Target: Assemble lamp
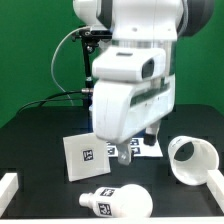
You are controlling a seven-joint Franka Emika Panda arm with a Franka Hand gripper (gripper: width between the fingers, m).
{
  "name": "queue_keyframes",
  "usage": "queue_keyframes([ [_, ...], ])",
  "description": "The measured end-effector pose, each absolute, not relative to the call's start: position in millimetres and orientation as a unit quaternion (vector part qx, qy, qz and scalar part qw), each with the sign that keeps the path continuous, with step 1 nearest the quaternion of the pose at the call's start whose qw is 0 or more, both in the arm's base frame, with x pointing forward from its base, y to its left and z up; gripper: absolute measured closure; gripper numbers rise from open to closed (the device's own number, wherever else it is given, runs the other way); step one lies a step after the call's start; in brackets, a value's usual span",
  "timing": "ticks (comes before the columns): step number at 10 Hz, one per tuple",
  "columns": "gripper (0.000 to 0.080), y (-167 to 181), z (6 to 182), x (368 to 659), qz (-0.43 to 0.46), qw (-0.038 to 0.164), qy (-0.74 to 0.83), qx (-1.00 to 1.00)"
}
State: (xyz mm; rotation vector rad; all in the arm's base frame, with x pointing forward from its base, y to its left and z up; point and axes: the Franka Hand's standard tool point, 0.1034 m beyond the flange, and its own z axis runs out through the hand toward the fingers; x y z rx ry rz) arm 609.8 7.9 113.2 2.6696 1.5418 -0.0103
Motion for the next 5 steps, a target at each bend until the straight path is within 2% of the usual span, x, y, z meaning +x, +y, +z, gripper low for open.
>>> queue_keyframes([
  [4,0.0100,5,110.2,611,-0.001,0.029,0.500,0.866],
  [5,0.0100,-4,110.6,621,0.002,0.032,0.496,0.868],
])
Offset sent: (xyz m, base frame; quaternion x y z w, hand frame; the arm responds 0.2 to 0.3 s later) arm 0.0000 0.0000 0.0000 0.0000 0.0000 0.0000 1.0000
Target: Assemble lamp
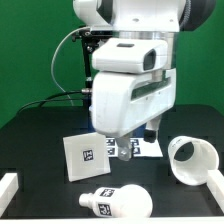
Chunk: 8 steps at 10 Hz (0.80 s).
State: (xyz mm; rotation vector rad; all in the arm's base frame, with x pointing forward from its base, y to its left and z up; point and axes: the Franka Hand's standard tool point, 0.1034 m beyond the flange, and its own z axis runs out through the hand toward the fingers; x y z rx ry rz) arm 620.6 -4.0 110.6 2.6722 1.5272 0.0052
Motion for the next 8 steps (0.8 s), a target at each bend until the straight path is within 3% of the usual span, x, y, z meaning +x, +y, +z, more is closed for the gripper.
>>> queue_keyframes([
  [2,0.0100,-11,100.2,642,0.008,0.033,0.492,0.870],
  [8,0.0100,-15,53.3,637,0.004,0.021,0.489,0.872],
])
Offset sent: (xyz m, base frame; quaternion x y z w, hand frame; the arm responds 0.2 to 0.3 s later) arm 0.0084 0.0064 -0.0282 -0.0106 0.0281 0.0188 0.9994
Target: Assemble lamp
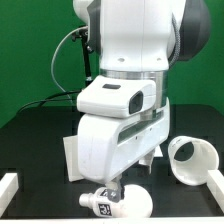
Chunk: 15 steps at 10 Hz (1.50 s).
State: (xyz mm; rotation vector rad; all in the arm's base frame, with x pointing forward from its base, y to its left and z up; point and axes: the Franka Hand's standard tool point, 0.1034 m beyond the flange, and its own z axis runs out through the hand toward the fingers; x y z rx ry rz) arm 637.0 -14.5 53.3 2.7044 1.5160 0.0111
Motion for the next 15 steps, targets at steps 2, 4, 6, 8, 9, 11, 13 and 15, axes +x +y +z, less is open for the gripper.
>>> queue_keyframes([
  [2,0.0100,-11,40.2,632,-0.004,0.014,0.488,0.873],
  [4,0.0100,-6,33.8,627,-0.006,0.012,0.491,0.871],
  [6,0.0100,-7,30.3,624,-0.006,0.012,0.491,0.871],
  [8,0.0100,-8,29.3,629,0.013,0.017,0.493,0.870],
  [9,0.0110,-8,29.4,630,0.013,0.017,0.493,0.870],
  [11,0.0233,-8,29.4,630,0.013,0.017,0.493,0.870],
  [13,0.0232,-8,29.4,630,0.013,0.017,0.493,0.870],
  [15,0.0232,-8,30.6,629,0.013,0.017,0.489,0.872],
])
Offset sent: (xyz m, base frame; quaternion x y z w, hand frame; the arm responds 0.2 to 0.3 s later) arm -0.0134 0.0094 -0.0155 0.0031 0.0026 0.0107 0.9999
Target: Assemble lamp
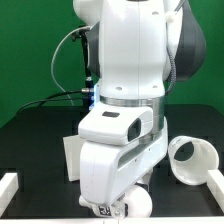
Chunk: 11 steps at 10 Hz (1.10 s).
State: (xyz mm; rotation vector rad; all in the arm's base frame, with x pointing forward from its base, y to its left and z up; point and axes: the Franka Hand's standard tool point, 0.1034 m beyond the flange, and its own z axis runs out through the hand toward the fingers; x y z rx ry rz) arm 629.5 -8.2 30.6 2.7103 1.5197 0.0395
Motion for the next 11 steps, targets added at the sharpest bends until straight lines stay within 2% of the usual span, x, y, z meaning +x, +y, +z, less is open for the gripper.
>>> queue_keyframes([
  [3,0.0229,-14,50.1,611,-0.006,0.013,0.437,0.899],
  [4,0.0229,-23,56.8,604,-0.024,-0.003,0.408,0.913],
  [5,0.0229,-29,64.8,595,-0.063,-0.034,0.364,0.929],
  [6,0.0229,-31,70.4,606,-0.045,-0.025,0.374,0.926],
  [10,0.0229,-29,69.9,606,-0.040,-0.022,0.352,0.935],
  [11,0.0229,-30,78.5,603,-0.032,-0.016,0.326,0.945],
])
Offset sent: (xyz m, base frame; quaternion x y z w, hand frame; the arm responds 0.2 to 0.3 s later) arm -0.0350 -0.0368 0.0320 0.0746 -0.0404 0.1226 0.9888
